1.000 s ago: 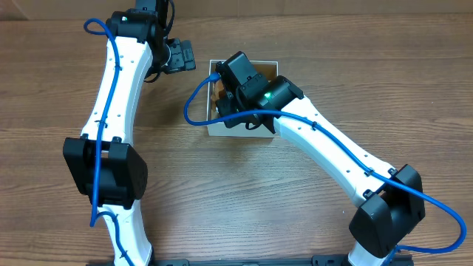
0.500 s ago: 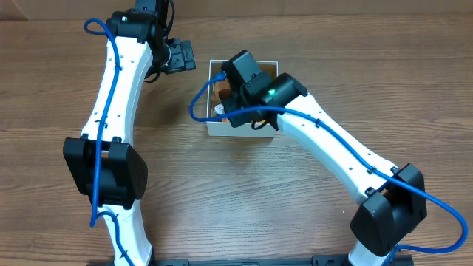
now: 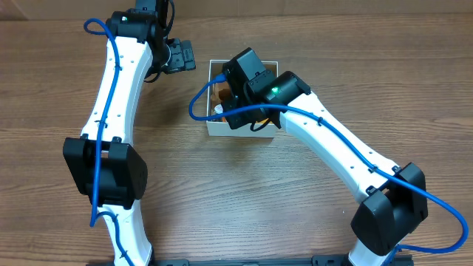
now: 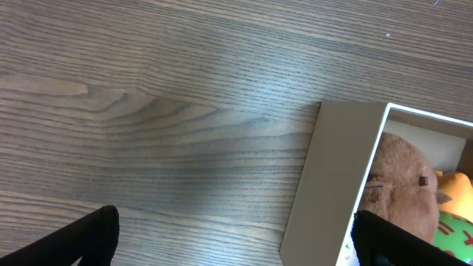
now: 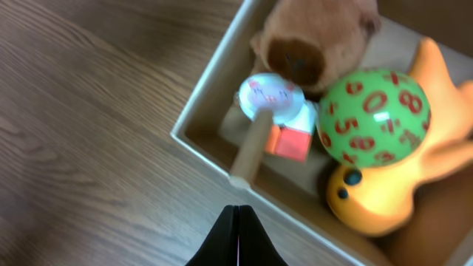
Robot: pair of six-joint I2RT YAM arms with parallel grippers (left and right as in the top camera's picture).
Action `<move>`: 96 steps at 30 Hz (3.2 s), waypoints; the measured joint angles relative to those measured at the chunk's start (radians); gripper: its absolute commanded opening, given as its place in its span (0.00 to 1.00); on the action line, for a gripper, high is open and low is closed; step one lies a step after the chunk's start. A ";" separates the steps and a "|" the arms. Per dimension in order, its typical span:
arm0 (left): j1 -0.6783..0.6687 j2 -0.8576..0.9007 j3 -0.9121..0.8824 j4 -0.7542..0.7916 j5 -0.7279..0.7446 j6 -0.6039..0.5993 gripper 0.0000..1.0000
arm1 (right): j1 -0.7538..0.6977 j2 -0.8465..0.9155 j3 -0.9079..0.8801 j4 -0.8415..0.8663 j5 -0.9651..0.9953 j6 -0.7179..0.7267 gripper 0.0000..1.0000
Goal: Pack container
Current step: 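Lift the rattle drum with the right gripper and lower it into box, then adjust the rattle inside the box with the right gripper and release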
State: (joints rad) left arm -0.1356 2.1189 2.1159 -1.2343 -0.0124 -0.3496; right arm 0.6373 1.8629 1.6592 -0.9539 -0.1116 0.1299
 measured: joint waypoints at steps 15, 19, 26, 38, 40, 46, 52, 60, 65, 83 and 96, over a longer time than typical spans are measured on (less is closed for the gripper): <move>0.000 0.000 0.000 0.000 0.000 0.000 1.00 | 0.002 0.014 -0.085 0.106 -0.117 0.001 0.04; 0.000 0.000 0.000 0.000 0.000 0.000 1.00 | 0.007 0.015 -0.085 0.105 -0.122 0.000 0.04; 0.000 0.000 0.000 0.000 0.000 0.000 1.00 | 0.008 0.066 -0.085 0.110 -0.127 0.000 0.04; 0.000 0.000 0.000 0.000 0.000 0.000 1.00 | 0.003 0.097 -0.089 0.097 -0.096 0.000 0.04; 0.000 0.000 0.000 -0.001 0.000 0.000 1.00 | -0.005 0.097 -0.089 0.098 -0.101 0.000 0.04; 0.000 0.000 0.000 0.000 0.000 0.000 1.00 | -0.015 0.097 -0.087 0.080 -0.122 0.000 0.04; 0.000 0.000 0.000 0.000 0.000 0.000 1.00 | -0.016 0.097 -0.049 0.053 -0.167 0.000 0.05; 0.000 0.000 0.000 0.000 0.000 0.000 1.00 | -0.016 0.097 -0.038 0.051 -0.185 0.000 0.05; 0.000 0.000 0.000 0.000 0.000 0.000 1.00 | -0.016 0.097 -0.038 0.052 -0.142 0.000 0.05; 0.000 0.000 0.000 0.000 0.000 0.000 1.00 | -0.022 0.097 -0.038 0.074 -0.038 0.001 0.05; 0.000 0.000 0.000 0.000 0.000 0.000 1.00 | -0.076 0.096 -0.037 0.061 -0.018 0.000 0.15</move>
State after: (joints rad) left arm -0.1356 2.1189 2.1159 -1.2343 -0.0124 -0.3496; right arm 0.5610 1.9587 1.6218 -0.8925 -0.1299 0.1299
